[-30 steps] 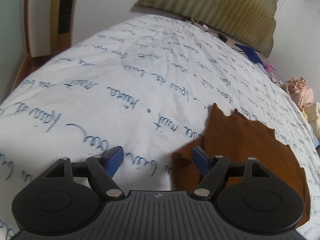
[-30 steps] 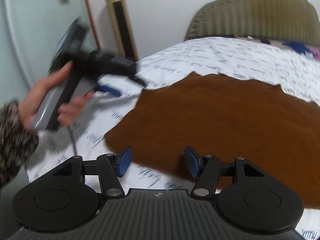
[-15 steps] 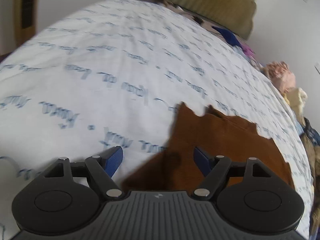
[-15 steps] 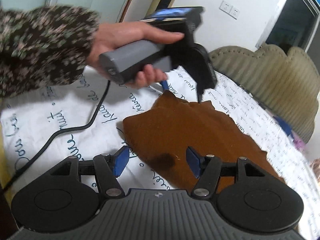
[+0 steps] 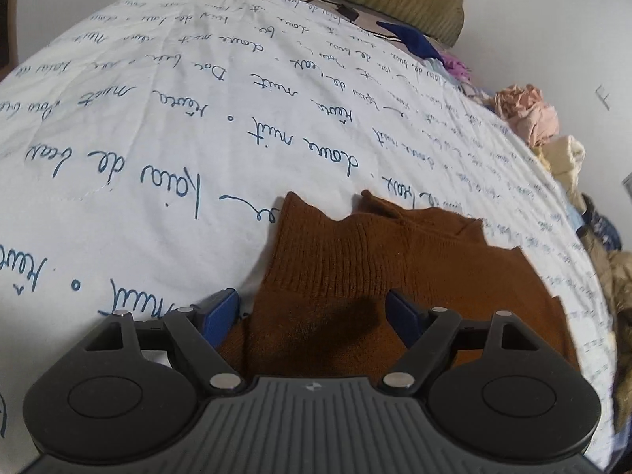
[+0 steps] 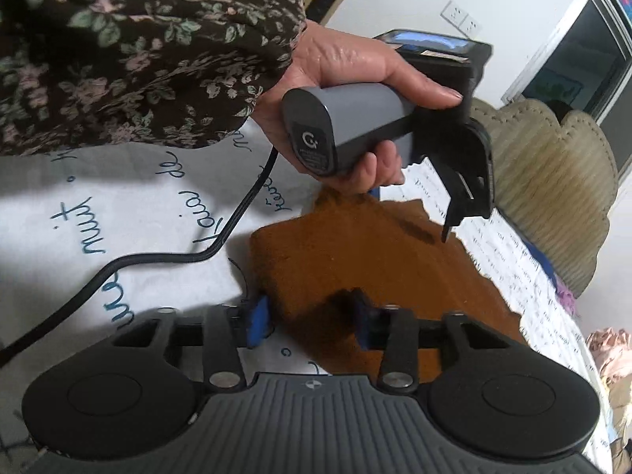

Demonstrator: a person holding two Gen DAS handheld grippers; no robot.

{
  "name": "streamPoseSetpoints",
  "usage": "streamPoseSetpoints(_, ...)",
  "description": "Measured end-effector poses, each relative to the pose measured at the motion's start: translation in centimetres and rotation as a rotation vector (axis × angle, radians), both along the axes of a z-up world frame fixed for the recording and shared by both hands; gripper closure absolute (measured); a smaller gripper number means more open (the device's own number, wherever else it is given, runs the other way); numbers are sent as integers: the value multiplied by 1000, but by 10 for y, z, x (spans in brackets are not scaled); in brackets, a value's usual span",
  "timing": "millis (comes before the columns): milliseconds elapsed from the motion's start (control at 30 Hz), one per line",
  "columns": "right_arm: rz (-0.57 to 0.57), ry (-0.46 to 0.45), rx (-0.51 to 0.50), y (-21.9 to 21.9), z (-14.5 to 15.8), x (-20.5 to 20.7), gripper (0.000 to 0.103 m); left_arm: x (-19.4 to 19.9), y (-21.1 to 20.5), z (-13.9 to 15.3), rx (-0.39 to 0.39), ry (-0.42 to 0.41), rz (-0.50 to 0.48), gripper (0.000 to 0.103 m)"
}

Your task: Fold small clothes

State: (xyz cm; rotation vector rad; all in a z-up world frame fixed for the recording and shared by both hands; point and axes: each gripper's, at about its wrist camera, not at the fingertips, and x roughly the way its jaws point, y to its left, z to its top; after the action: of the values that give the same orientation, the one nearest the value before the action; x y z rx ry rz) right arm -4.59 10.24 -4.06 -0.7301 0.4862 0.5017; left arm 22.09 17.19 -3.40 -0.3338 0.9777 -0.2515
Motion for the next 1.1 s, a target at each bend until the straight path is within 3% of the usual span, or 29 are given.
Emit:
streamPoseSetpoints(100, -3, -15, -11, 0, -3, 0, 80, 0, -8, 0, 46, -12, -6, 23)
streamPoseSetpoints(633, -21, 13, 75, -11, 6, 1, 86, -2, -31, 0, 186, -52, 12, 24)
streamPoseSetpoints(767, -21, 14, 74, -13, 7, 3, 89, 0, -30, 1, 182, -45, 24, 38)
streamPoseSetpoints(833, -24, 17, 83, -14, 8, 2, 91, 1, -25, 2, 163, -38, 36, 55)
streamPoseSetpoints(1000, -27, 21, 91, -15, 8, 4, 92, 5, -8, 0, 80, -10, 61, 69)
streamPoseSetpoints(1100, -32, 30, 107, -17, 8, 6, 92, 6, 0, -1, 31, 1, 66, 71)
